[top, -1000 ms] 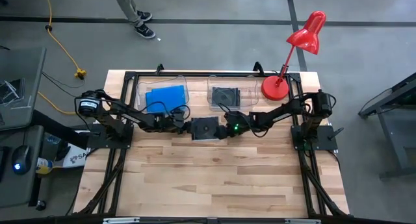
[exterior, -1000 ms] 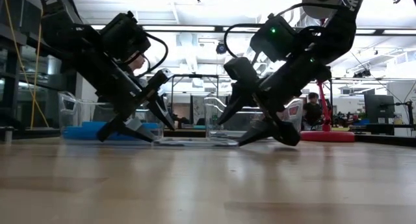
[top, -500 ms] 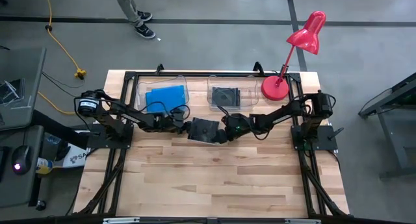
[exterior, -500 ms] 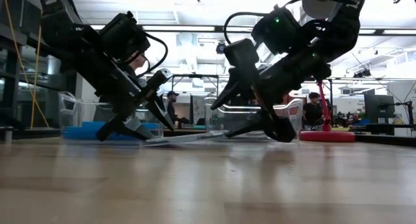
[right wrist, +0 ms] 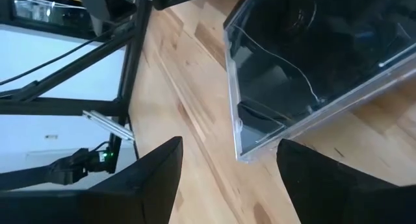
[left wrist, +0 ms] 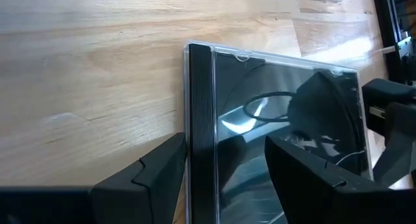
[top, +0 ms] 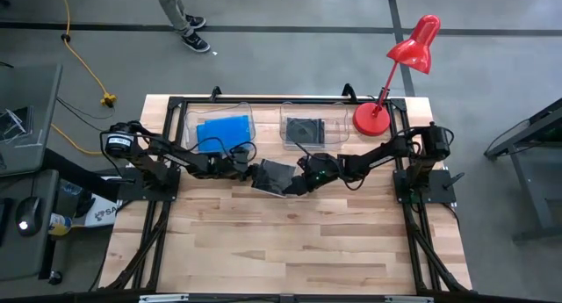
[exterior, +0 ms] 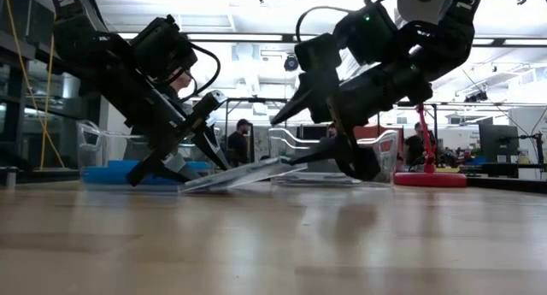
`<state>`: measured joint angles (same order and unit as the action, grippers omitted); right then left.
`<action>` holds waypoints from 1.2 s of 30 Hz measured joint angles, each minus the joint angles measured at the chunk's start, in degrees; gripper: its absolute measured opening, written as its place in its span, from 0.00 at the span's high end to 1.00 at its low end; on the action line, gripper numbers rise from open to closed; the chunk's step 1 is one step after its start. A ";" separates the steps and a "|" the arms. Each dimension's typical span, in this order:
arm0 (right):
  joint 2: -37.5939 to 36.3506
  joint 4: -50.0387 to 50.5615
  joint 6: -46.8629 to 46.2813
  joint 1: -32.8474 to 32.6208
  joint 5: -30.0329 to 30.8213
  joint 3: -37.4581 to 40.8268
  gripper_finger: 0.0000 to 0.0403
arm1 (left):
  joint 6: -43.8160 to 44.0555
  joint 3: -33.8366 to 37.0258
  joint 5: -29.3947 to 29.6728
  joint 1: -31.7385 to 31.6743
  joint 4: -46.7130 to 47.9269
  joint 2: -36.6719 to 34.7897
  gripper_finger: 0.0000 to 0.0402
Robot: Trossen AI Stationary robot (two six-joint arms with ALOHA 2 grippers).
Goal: Pick & place jewel cases by type
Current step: Put the black CD case into the right transparent bin
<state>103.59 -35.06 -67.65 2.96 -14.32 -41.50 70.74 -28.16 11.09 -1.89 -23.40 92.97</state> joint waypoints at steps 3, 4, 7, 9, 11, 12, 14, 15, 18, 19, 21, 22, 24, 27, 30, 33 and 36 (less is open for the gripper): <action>0.00 -0.67 0.17 0.00 -0.24 -0.02 0.40 | 0.02 0.00 -0.02 0.00 -0.09 0.00 0.47; 0.00 -1.01 0.37 0.00 -0.46 -0.02 0.40 | 0.01 0.00 -0.02 0.00 -0.15 0.00 0.47; 0.00 -3.27 0.53 0.00 -1.27 -0.07 0.40 | 0.02 0.00 -0.04 0.00 -0.26 -0.02 0.47; -0.03 -4.49 0.85 0.02 -1.32 -0.18 0.40 | 0.02 0.00 -0.04 0.00 -0.33 -0.02 0.47; -0.09 -4.74 1.25 0.03 -1.24 -0.22 0.40 | 0.02 0.00 -0.04 0.00 -0.42 -0.02 0.47; -0.09 -4.66 1.31 0.04 -1.26 -0.24 0.40 | 0.02 0.00 -0.04 0.00 -0.42 0.00 0.47; -0.09 -4.44 1.66 0.04 -1.39 -0.22 0.40 | 0.02 0.00 -0.04 0.00 -0.57 0.00 0.47; -0.09 -4.66 1.70 0.04 -1.45 -0.22 0.40 | 0.03 0.00 -0.04 0.00 -0.69 0.00 0.47; -0.09 -6.30 1.80 0.09 -1.34 -0.22 0.40 | 0.04 0.04 -0.04 0.00 -1.41 0.04 0.47; -0.09 -6.70 1.95 0.09 -1.28 -0.22 0.40 | 0.04 0.04 0.00 0.00 -1.84 0.04 0.47; -0.09 -6.90 2.13 0.09 -1.28 -0.22 0.40 | 0.03 0.04 0.18 0.00 -2.62 0.07 0.47; -0.09 -6.89 2.14 0.09 -1.28 -0.22 0.40 | 0.02 0.04 0.20 0.00 -2.78 0.09 0.47; -0.09 -6.92 2.41 0.09 -1.28 -0.22 0.40 | 0.03 0.04 0.20 0.00 -3.06 0.09 0.47; -0.07 -8.27 3.20 0.09 -1.24 -0.17 0.40 | 0.06 0.04 0.17 0.00 -3.29 0.11 0.47; -0.04 -9.54 3.28 0.30 -1.21 -0.17 0.40 | 0.21 0.04 0.15 0.00 -3.51 0.11 0.47; 0.00 -9.34 3.78 0.57 -1.91 -0.74 0.40 | 0.22 0.04 0.17 0.00 -3.67 0.11 0.47; 0.00 -8.90 4.67 0.76 -2.19 -1.54 0.40 | 0.35 0.04 0.17 -0.02 -3.98 0.11 0.47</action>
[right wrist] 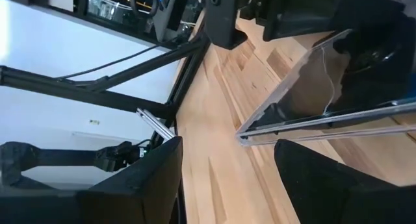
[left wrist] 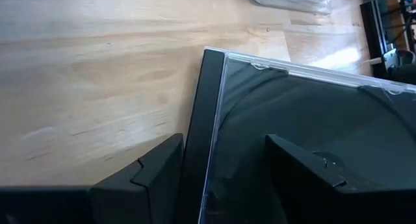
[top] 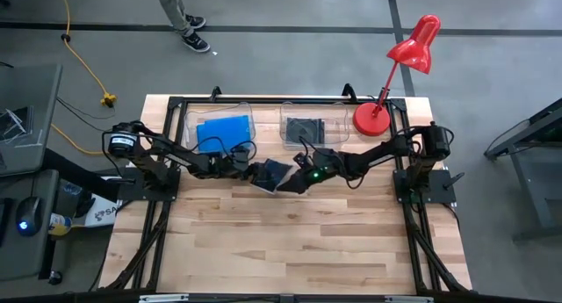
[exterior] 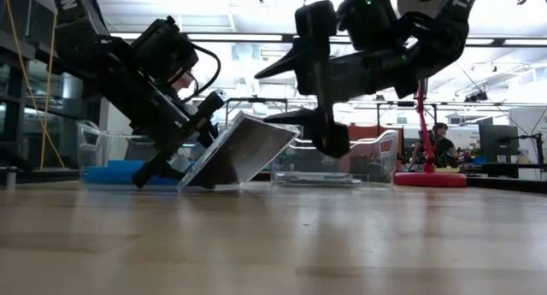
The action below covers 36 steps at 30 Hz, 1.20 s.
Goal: Pick & place jewel cases by type
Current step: Put the black CD case into the right transparent bin
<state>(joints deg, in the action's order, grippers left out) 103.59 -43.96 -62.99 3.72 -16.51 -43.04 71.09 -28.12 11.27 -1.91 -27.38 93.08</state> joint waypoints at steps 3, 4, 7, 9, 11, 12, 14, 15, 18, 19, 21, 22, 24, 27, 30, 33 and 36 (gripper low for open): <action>0.02 1.68 0.03 0.03 0.09 -0.86 0.40 | -0.06 0.00 0.01 0.00 -0.09 0.00 0.47; 0.00 3.04 0.01 0.03 0.20 -1.28 0.40 | -0.13 0.00 0.02 0.00 -0.09 0.00 0.47; 0.00 8.15 -0.01 0.00 0.18 -2.74 0.40 | -0.38 0.00 0.05 0.00 -0.09 0.00 0.47; 0.00 10.74 -0.01 -0.02 0.48 -3.64 0.40 | -0.42 0.00 0.09 0.00 -0.15 0.00 0.47; 0.00 11.80 -0.03 -0.04 1.07 -4.37 0.40 | -0.45 0.00 0.21 0.00 -0.44 0.00 0.47; 0.00 12.08 -0.08 -0.04 1.44 -4.66 0.40 | -0.44 0.00 0.28 0.00 -0.59 0.00 0.47; -0.05 13.24 -0.13 -0.04 2.16 -5.37 0.40 | -0.44 0.00 0.46 -0.02 -0.75 0.00 0.47; -0.07 14.16 -0.02 -0.04 2.20 -5.74 0.40 | -0.44 0.00 0.46 -0.02 -0.83 0.00 0.47; -0.07 15.93 1.78 -0.04 2.10 -6.44 0.40 | -0.52 0.02 0.46 -0.02 -1.25 0.00 0.47; -0.07 15.96 2.58 -0.04 2.10 -6.65 0.40 | -0.66 0.02 0.46 -0.02 -1.59 0.03 0.47; -0.07 15.78 3.63 -0.02 2.14 -7.07 0.40 | -1.28 -0.02 0.39 -0.02 -1.76 0.04 0.47; -0.07 15.81 4.35 0.00 2.12 -7.25 0.40 | -1.85 -0.20 0.35 -0.02 -1.73 0.04 0.47; -0.04 15.79 6.03 0.00 2.08 -7.79 0.40 | -2.36 -0.83 -0.02 -0.04 -1.60 0.11 0.47; -0.11 15.06 8.14 0.11 2.70 -8.98 0.40 | -2.23 -1.79 -0.97 -0.03 -3.08 0.05 0.47; 0.07 15.84 9.59 0.33 2.34 -10.13 0.40 | -2.72 -2.65 -1.71 0.07 -4.22 -0.24 0.47; 0.15 16.61 9.67 0.40 1.31 -11.47 0.40 | -4.65 -3.78 -2.39 0.07 -3.09 -0.22 0.47; 0.13 18.86 10.41 0.62 0.80 -12.57 0.40 | -5.14 -4.89 -2.51 0.07 -2.43 -0.20 0.47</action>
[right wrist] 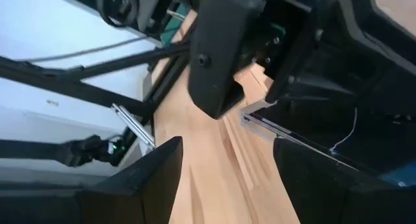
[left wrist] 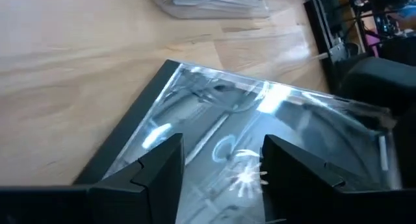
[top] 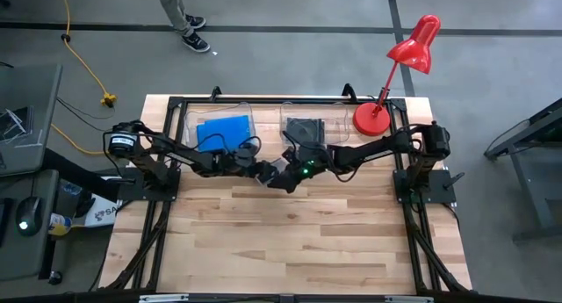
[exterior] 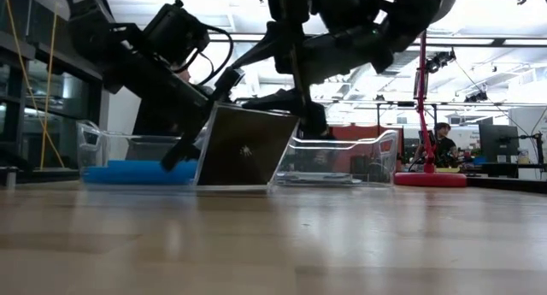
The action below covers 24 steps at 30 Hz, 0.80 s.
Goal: Pick & place jewel cases by type
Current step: Put the black CD case into the right transparent bin
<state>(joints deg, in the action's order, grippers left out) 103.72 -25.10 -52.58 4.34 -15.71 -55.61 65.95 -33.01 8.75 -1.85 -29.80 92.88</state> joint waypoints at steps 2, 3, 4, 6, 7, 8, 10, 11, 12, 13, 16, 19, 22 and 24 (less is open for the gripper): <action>0.00 1.88 0.97 -0.02 -0.28 -0.45 0.40 | -0.19 -0.49 -0.28 0.02 -0.02 0.02 0.47; 0.00 2.72 1.41 -0.02 -0.32 -0.71 0.40 | -0.54 -0.59 -0.44 0.04 -0.10 0.02 0.47; 0.00 3.43 1.82 -0.02 -0.24 -0.88 0.40 | -0.95 -0.59 -0.55 0.04 -0.17 0.02 0.47; 0.00 4.16 2.89 -0.04 0.03 -0.90 0.40 | -1.38 -0.63 -1.31 0.02 -0.04 0.02 0.47; 0.00 4.28 3.17 0.01 0.01 -0.90 0.40 | -1.45 -0.64 -1.54 0.04 0.00 0.02 0.47; 0.00 4.36 3.32 0.09 -0.02 -0.90 0.40 | -1.49 -0.64 -1.87 0.03 0.02 0.02 0.47; 0.00 4.32 3.54 0.46 -0.38 -0.90 0.40 | -1.51 -0.64 -1.98 0.02 0.09 0.02 0.47; 0.00 4.30 3.65 0.58 -0.53 -0.90 0.40 | -1.53 -0.64 -1.97 0.02 0.07 0.02 0.47; 0.00 4.24 3.79 0.72 -0.99 -0.90 0.40 | -1.53 -0.64 -1.97 0.02 0.07 0.02 0.47; 0.00 4.03 3.81 0.88 -1.47 -0.90 0.40 | -1.53 -0.64 -1.85 0.02 0.07 0.02 0.47; 0.00 3.89 3.79 0.94 -1.63 -0.90 0.40 | -1.51 -0.64 -1.78 0.02 -0.03 0.02 0.47; 0.00 3.88 3.80 0.94 -1.62 -0.90 0.40 | -1.49 -0.64 -1.90 0.02 -0.18 0.02 0.47; 0.00 3.59 3.82 0.94 -1.81 -0.88 0.40 | -1.49 -0.61 -2.73 0.02 -0.58 0.02 0.47; -0.02 3.33 3.71 0.94 -2.56 -0.92 0.40 | -1.48 -0.51 -3.83 0.02 -1.30 0.02 0.47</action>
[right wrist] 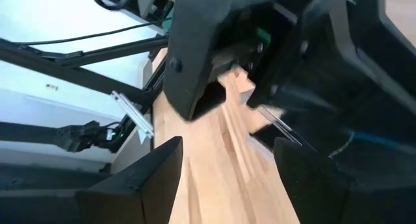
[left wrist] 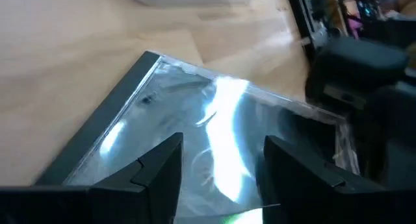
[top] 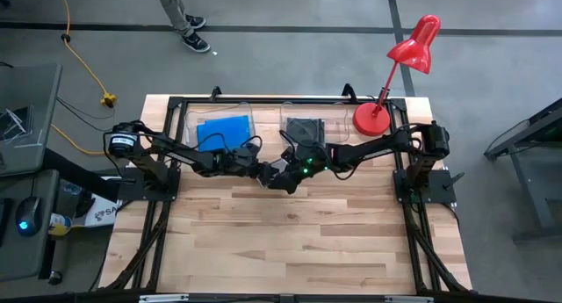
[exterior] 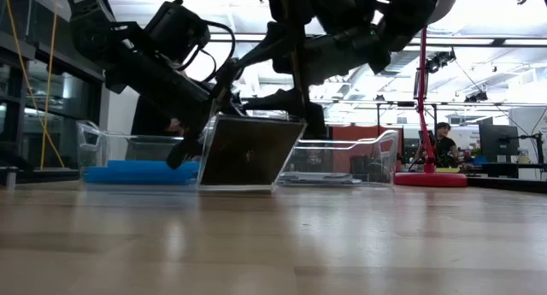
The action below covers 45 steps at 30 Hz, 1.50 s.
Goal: Pick & place jewel cases by type
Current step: Put the black CD case into the right transparent bin
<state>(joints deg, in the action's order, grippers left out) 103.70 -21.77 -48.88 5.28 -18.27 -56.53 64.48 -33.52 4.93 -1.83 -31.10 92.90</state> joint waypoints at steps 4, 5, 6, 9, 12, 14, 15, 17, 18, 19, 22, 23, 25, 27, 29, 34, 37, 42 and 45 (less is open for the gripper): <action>0.00 0.31 -0.19 0.02 -2.08 -1.49 0.40 | 0.15 0.05 -1.77 0.46 -3.09 0.07 0.47; 0.00 0.52 -0.18 0.02 -2.49 -1.98 0.40 | 0.20 0.05 -2.23 0.46 -4.14 0.07 0.47; 0.00 0.76 -0.18 0.02 -2.73 -2.42 0.40 | 0.20 0.05 -2.72 0.46 -4.97 0.07 0.47; 0.00 2.72 1.36 0.02 -3.95 -3.90 0.40 | 0.24 0.11 -4.35 0.51 -6.82 0.07 0.47; 0.00 6.23 3.96 0.04 -4.29 -5.47 0.40 | 0.21 0.18 -5.00 0.53 -8.11 0.13 0.47; -0.09 7.92 5.18 0.15 -4.49 -6.21 0.40 | 0.23 0.22 -5.25 0.52 -8.63 0.15 0.47; -0.09 8.29 5.43 0.17 -4.70 -6.40 0.40 | 0.25 0.22 -5.70 0.51 -8.78 0.15 0.47; -0.09 8.22 5.70 0.21 -5.23 -6.43 0.40 | 0.23 0.22 -6.18 0.51 -8.87 0.15 0.47; -0.09 8.09 5.72 0.24 -5.79 -6.43 0.40 | 0.22 0.22 -6.30 0.51 -8.97 0.15 0.47; -0.09 8.02 5.76 0.24 -6.30 -6.43 0.40 | 0.11 0.22 -6.44 0.51 -9.05 0.15 0.47; -0.28 8.62 5.83 -0.07 -7.01 -6.54 0.40 | -2.56 0.19 -7.00 0.44 -9.19 0.15 0.47; -0.62 9.37 5.83 -0.26 -6.92 -6.61 0.40 | -3.94 0.10 -7.24 0.42 -9.14 0.15 0.47; -1.39 12.11 5.89 -0.55 -6.05 -6.63 0.40 | -7.36 -0.04 -7.43 0.32 -8.94 0.08 0.47; -2.44 15.82 5.98 -1.02 -3.63 -6.63 0.40 | -12.49 -0.06 -7.55 -0.29 -8.74 0.04 0.47; -3.77 20.87 5.98 -1.41 -0.41 -6.63 0.40 | -16.48 -0.11 -7.47 -0.45 -7.79 0.01 0.47; -5.88 35.79 5.86 -3.12 9.18 -6.63 0.40 | -22.20 -0.13 -8.59 -2.44 1.67 -0.63 0.47; -5.88 41.87 5.47 -4.73 12.48 -6.59 0.40 | -24.42 -0.08 -12.10 -3.37 9.45 -0.61 0.47; -5.88 45.08 2.54 -7.61 18.30 -5.64 0.40 | -26.53 -0.11 -12.66 -3.34 15.22 -1.27 0.47; -5.88 44.04 0.31 -9.00 19.46 -4.17 0.40 | -28.17 -0.06 -10.27 -3.36 14.96 -1.87 0.47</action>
<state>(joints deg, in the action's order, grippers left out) 97.82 22.27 -48.56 -3.72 1.19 -60.70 36.31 -33.58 -5.34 -5.19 -16.14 91.03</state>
